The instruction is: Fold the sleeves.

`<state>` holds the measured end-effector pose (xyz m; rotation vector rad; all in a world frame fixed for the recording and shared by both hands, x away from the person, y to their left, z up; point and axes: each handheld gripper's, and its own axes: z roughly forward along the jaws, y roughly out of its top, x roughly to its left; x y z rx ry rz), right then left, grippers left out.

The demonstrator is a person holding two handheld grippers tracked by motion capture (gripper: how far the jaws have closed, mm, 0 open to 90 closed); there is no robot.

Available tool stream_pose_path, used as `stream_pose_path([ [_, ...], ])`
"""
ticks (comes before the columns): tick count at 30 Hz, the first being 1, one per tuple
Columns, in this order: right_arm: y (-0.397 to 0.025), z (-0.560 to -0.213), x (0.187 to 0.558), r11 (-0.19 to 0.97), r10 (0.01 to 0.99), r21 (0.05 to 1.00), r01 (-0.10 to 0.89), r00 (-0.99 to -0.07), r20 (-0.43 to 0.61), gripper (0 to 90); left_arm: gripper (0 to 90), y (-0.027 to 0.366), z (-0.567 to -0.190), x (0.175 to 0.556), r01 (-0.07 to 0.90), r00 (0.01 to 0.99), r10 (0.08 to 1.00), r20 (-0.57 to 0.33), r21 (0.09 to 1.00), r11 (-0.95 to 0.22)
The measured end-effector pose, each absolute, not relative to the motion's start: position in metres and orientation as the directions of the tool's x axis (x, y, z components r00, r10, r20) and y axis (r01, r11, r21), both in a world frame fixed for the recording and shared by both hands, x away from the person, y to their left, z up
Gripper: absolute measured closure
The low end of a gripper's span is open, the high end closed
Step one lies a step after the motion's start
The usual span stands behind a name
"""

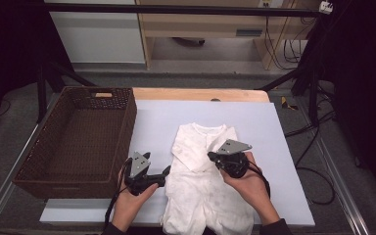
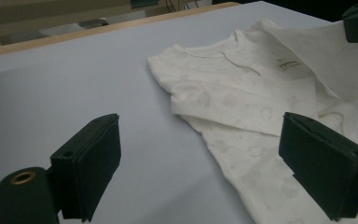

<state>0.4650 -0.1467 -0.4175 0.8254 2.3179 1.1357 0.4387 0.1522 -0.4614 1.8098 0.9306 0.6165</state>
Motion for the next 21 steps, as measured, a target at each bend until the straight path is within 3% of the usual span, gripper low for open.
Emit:
stream_pose_path([
  [3, -0.139, -0.418, 0.467, 0.508, 0.655, 0.799, 0.321, -0.746, -0.117, 85.2, 12.7, 0.152, -0.461, 0.439, 0.322, 0.580, 0.814, 0.003, 0.918, -0.233],
  [5, -0.135, -0.422, 0.470, 0.521, 0.667, 0.785, 0.336, -0.733, -0.130, 73.9, 12.7, 0.153, -0.460, 0.439, 0.321, 0.578, 0.816, 0.002, 0.919, -0.230],
  [11, -0.138, -0.426, 0.466, 0.494, 0.708, 0.798, 0.345, -0.693, -0.139, 60.5, 12.7, 0.156, -0.458, 0.439, 0.320, 0.573, 0.820, 0.000, 0.921, -0.224],
  [21, -0.134, -0.461, 0.452, 0.537, 0.685, 0.759, 0.368, -0.715, -0.138, 63.3, 12.7, 0.156, -0.460, 0.439, 0.322, 0.573, 0.819, 0.001, 0.919, -0.227],
])
